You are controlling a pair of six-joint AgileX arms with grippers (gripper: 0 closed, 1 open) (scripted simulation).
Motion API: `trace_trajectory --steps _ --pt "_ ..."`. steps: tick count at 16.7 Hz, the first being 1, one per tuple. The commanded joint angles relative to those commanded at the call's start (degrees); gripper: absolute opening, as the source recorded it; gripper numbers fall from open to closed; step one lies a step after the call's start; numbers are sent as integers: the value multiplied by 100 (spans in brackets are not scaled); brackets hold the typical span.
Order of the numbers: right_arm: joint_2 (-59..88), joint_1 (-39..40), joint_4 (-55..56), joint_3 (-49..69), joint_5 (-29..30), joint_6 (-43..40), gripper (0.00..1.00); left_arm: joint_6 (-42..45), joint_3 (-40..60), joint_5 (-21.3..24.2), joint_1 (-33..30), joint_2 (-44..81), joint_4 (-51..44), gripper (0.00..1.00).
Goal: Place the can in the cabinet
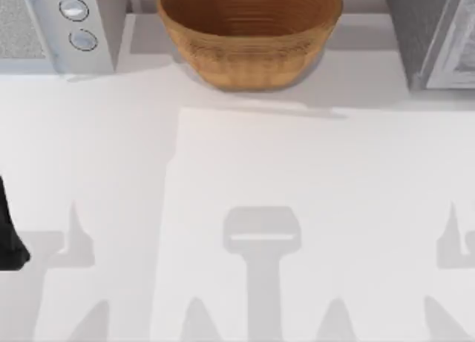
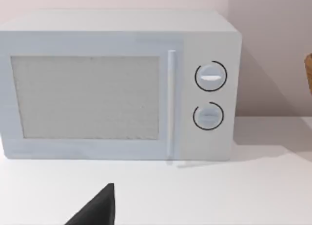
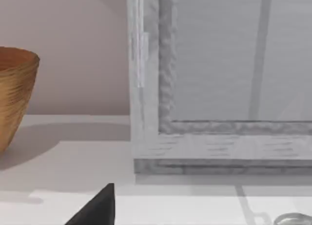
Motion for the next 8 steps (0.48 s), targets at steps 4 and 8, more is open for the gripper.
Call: trace_trajectory --steps 4,8 --pt "156 -41 55 -40 -7 -40 100 0 0 0 0 0 0 100" --pt "1024 -227 608 -83 -130 -129 100 0 0 0 0 0 0 100"
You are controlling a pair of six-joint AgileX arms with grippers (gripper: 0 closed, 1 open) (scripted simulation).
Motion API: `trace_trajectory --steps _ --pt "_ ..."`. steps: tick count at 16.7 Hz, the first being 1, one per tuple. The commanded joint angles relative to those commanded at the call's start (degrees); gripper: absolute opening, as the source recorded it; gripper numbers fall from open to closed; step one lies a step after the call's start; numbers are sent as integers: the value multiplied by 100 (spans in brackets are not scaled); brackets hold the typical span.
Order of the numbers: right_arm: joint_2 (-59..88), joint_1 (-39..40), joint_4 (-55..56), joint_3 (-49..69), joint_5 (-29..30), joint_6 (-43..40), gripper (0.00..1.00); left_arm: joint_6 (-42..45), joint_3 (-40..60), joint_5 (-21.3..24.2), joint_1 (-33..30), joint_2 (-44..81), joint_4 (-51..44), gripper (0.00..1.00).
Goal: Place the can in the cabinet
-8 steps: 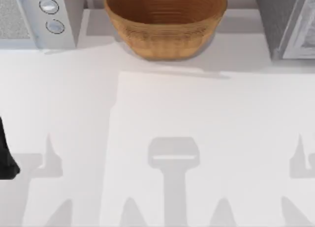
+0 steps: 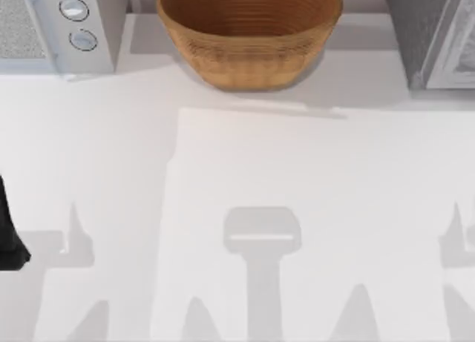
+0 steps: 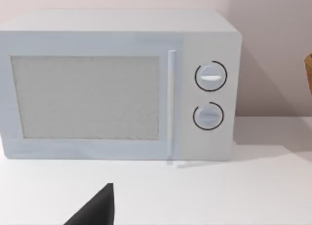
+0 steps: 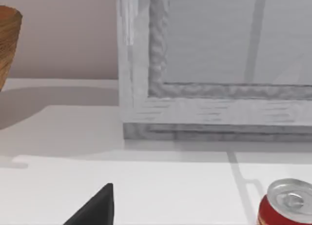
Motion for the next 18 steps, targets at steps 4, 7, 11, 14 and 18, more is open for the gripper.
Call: trace_trajectory --steps 4,7,11,14,18 --pt "1298 -249 1117 116 -274 -31 100 0 0 0 0 0 0 100" --pt "2463 -475 2157 241 -525 -61 100 0 0 0 0 0 0 100" --pt "4161 -821 3618 382 -863 -127 100 0 0 0 0 0 0 100" --pt "5463 -1095 4677 454 -1102 -190 100 0 0 0 0 0 0 100" --pt "7110 -1438 5961 517 -1392 -275 100 0 0 0 0 0 0 100"
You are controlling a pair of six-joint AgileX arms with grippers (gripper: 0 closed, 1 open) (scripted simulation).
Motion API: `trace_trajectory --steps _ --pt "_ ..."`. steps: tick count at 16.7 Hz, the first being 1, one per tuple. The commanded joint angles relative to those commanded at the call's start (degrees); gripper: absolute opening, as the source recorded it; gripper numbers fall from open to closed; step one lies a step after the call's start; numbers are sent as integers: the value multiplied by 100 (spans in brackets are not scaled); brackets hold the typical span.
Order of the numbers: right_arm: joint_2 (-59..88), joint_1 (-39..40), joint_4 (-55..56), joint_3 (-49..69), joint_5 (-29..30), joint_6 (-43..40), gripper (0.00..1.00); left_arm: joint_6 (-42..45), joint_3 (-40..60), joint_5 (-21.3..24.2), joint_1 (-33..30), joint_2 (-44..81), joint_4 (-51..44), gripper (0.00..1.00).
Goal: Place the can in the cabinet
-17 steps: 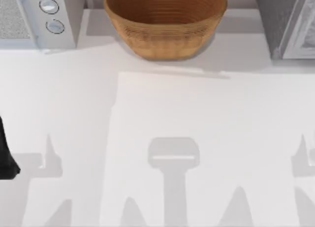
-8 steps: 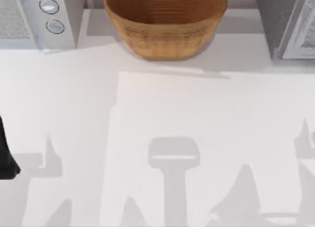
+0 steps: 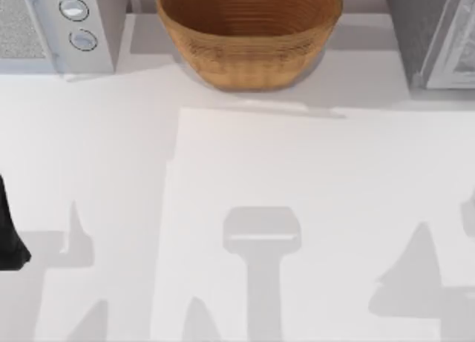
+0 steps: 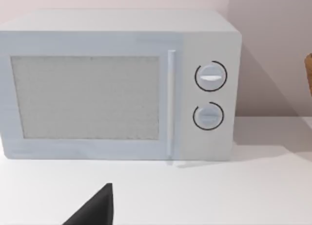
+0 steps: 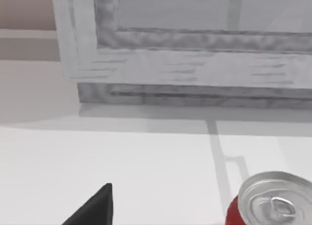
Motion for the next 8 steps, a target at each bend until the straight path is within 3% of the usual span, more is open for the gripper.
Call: trace_trajectory --steps 8 --pt "2410 -501 1824 56 -414 -137 100 0 0 0 0 0 0 100"
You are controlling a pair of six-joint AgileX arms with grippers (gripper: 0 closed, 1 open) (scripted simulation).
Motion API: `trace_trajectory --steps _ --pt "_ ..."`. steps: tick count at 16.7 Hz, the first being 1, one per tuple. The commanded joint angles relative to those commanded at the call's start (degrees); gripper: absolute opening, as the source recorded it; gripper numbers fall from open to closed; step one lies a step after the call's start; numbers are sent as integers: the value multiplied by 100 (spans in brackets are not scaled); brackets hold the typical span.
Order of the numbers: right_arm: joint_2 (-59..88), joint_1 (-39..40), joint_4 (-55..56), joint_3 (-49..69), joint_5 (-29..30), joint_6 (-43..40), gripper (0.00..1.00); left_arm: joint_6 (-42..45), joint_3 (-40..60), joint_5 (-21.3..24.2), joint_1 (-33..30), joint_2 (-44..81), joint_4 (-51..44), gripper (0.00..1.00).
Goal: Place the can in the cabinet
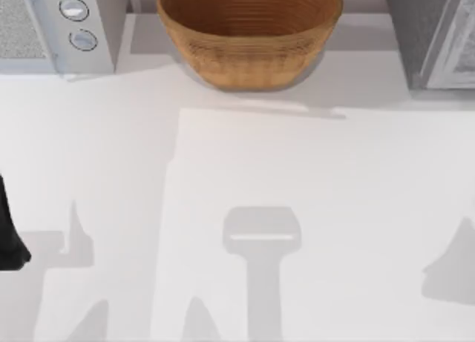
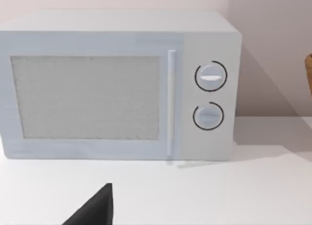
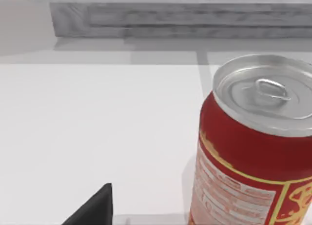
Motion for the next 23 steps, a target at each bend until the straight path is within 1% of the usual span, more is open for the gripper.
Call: trace_trajectory --steps 4,11,19,23 --pt "510 -105 388 13 -89 -25 100 0 0 0 0 0 0 100" --pt "548 -85 404 11 -82 -23 100 0 0 0 0 0 0 100" --pt "1368 366 126 1167 374 123 100 0 0 0 0 0 0 100" --pt "1450 420 89 1290 427 140 100 0 0 0 0 0 0 100"
